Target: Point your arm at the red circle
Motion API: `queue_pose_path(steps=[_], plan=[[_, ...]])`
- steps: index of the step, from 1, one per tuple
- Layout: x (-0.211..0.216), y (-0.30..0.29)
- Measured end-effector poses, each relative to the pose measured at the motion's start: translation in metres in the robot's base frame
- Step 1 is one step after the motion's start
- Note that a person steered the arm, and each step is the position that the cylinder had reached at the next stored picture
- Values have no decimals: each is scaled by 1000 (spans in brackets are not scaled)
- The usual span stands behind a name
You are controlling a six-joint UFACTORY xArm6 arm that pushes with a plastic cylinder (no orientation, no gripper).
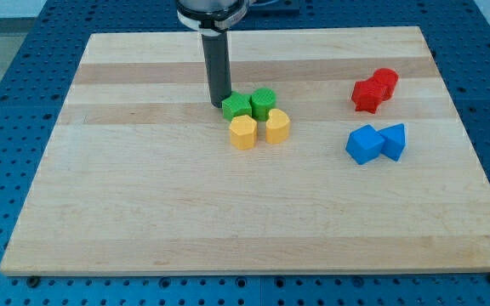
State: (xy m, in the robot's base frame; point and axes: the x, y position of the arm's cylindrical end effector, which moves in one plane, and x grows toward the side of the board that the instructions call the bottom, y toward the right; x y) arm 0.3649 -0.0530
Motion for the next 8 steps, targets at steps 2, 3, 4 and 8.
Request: queue_pose_path(steps=[2, 3, 4, 8], plan=[[9, 2], [9, 2], [-18, 2], [-64, 163]])
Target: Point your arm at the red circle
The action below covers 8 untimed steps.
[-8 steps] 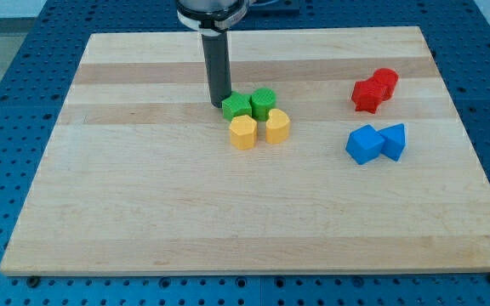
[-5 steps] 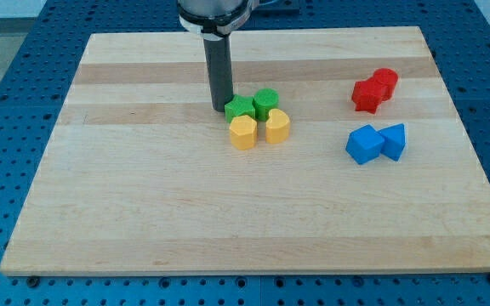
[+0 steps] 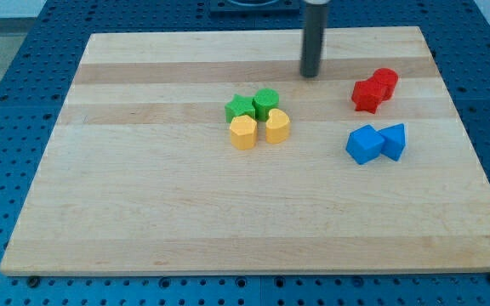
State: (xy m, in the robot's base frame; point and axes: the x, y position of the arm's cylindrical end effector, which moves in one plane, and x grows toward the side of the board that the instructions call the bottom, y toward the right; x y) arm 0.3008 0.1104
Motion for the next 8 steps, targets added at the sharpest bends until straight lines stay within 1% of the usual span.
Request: queue_pose_path(steps=[2, 3, 7, 8], plan=[[-5, 103], [-1, 127], [65, 117], [72, 106]])
